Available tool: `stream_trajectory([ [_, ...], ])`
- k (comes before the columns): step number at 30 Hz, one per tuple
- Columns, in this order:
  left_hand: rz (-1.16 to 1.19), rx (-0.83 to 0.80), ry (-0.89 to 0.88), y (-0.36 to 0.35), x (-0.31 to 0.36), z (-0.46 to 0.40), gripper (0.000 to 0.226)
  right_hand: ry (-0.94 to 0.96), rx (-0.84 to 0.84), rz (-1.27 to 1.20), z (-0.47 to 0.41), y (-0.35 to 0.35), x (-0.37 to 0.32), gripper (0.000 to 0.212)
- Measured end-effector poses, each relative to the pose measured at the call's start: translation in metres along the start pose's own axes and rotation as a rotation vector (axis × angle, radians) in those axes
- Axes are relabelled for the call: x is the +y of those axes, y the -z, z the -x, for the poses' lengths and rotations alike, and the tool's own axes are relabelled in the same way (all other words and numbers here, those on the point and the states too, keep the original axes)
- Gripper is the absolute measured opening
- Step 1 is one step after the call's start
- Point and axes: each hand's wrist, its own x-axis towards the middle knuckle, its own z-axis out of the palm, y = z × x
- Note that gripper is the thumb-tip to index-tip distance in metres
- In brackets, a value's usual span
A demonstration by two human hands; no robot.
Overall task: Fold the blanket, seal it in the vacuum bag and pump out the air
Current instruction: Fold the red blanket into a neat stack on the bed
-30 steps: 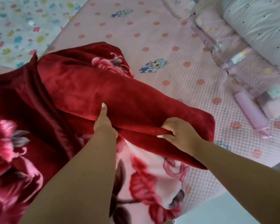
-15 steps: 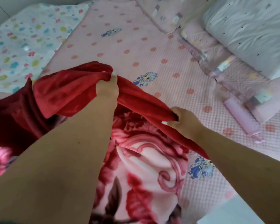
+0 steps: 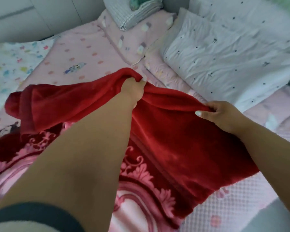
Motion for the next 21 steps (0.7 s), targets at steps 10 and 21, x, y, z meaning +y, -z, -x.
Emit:
stream_trajectory([
  [10, 0.166, -0.18, 0.047, -0.181, 0.07, -0.032, 0.057, -0.122, 0.069, 0.043, -0.027, 0.144, 0.072, 0.026],
  [21, 0.147, 0.055, 0.066, -0.112, -0.013, -0.016, 0.042, 0.022, -0.262, 0.023, -0.04, 0.003, 0.033, 0.031],
])
